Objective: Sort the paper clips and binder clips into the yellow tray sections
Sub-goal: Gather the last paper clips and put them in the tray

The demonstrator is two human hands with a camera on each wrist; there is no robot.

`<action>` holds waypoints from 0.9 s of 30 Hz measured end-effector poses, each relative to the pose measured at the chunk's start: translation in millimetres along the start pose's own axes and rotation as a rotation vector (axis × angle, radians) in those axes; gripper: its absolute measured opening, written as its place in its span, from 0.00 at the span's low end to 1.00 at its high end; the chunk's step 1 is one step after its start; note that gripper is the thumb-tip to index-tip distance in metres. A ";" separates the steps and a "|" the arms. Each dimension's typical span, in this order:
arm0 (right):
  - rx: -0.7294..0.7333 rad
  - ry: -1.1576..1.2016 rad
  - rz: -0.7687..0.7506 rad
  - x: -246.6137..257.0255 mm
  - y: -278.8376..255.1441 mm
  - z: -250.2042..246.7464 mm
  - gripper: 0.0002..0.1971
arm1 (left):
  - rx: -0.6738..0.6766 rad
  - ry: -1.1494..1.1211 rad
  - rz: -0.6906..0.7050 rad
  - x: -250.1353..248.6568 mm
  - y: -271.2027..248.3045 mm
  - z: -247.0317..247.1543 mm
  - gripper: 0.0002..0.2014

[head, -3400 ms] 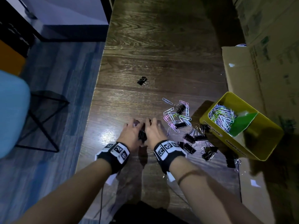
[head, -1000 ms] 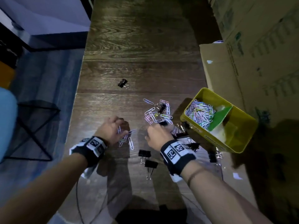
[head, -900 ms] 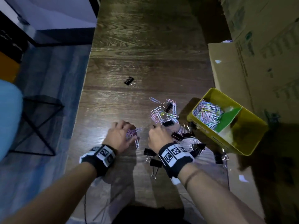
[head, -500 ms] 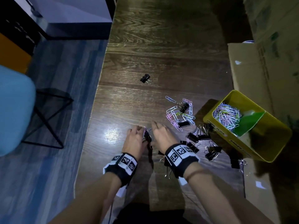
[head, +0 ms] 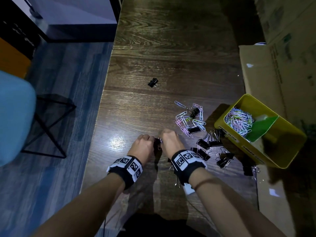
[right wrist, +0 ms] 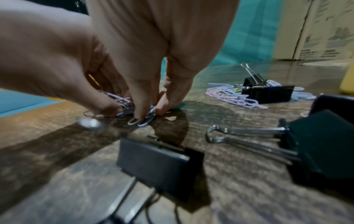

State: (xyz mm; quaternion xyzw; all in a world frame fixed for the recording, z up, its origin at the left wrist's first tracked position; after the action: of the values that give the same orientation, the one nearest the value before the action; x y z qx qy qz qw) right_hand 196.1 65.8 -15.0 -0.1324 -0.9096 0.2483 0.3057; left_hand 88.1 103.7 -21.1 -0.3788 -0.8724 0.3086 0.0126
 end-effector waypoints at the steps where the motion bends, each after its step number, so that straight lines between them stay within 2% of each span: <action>1: -0.006 0.018 0.004 -0.1 0.0 -1.3 0.14 | 0.029 0.025 -0.022 -2.1 0.6 -1.6 0.11; 5: -0.021 0.055 0.044 6.0 0.0 0.3 0.16 | 0.050 0.133 -0.071 -6.6 2.6 -7.2 0.16; 10: 0.026 -0.074 0.068 15.8 -6.2 9.7 0.20 | 0.069 0.126 -0.104 -9.0 5.6 -10.8 0.17; 16: 0.099 -0.303 0.032 21.5 -12.6 15.6 0.23 | -0.023 -0.064 -0.146 11.2 8.1 -9.3 0.16; 19: 0.112 -0.273 0.053 23.8 -16.2 5.1 0.15 | -0.099 -0.152 -0.113 15.6 7.8 -8.5 0.13; 21: 0.087 -0.310 0.035 25.1 -17.0 -0.5 0.14 | -0.124 -0.213 -0.135 21.8 9.9 -10.3 0.12; 24: 0.135 -0.301 0.030 23.1 -15.7 -7.2 0.15 | -0.115 -0.441 -0.192 39.0 12.3 -12.0 0.11; 27: 0.183 -0.260 0.053 19.8 -7.7 -9.3 0.12 | -0.082 -0.845 -0.205 52.0 10.7 -11.5 0.05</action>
State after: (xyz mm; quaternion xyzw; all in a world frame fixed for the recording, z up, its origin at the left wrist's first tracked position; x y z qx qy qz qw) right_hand 185.8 70.5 5.2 -0.0944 -0.9113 0.3531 0.1895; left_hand 61.0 150.1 -28.7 -0.1310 -0.8455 0.3989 -0.3299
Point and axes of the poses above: each hand's wrist, its own y-axis towards the middle knuckle, its own z-axis out of the palm, x = y × z, the point moved 2 cm from there along y, towards the middle knuckle, and after that the axes turned 10 degrees about x, right-handed, at the moved point
